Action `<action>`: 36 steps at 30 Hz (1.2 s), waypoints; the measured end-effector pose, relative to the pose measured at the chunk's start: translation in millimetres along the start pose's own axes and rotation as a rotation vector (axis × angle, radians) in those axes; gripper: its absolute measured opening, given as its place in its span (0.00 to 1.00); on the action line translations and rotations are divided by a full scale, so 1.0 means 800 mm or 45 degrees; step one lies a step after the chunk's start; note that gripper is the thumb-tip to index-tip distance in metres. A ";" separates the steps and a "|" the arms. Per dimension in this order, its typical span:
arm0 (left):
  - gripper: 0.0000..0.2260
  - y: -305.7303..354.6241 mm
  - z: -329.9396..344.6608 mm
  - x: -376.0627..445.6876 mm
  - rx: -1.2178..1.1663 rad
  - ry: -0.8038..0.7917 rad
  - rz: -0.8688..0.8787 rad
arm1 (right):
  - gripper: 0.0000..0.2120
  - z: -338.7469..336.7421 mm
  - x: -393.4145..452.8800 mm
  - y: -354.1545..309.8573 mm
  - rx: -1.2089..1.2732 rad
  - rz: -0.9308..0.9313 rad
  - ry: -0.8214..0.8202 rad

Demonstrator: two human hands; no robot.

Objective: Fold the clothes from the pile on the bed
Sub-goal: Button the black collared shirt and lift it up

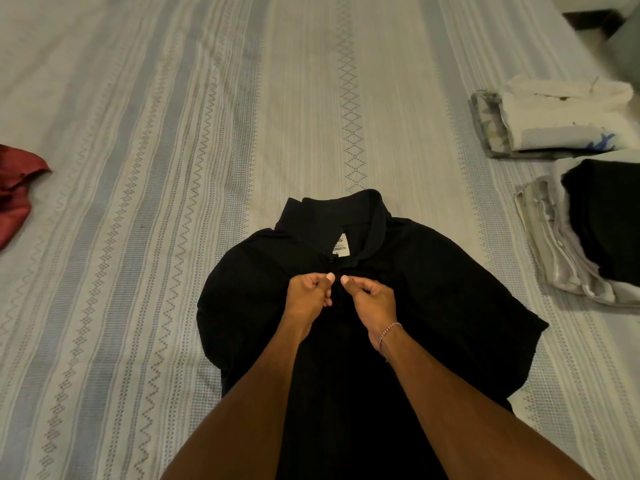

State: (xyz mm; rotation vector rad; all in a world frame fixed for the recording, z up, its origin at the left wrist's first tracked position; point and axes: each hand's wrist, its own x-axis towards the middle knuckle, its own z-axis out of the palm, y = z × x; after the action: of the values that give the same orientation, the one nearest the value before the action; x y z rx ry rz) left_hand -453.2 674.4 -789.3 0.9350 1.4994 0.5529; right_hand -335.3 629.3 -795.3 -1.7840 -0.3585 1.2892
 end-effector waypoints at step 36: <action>0.02 0.002 0.000 -0.011 -0.054 -0.041 0.067 | 0.06 -0.008 -0.004 -0.008 -0.007 0.070 -0.122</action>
State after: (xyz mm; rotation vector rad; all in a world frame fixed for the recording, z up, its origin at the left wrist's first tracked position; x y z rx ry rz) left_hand -453.7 668.2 -783.1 0.9484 1.4321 0.6026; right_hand -329.9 627.8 -787.6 -1.7509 -0.3691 1.4169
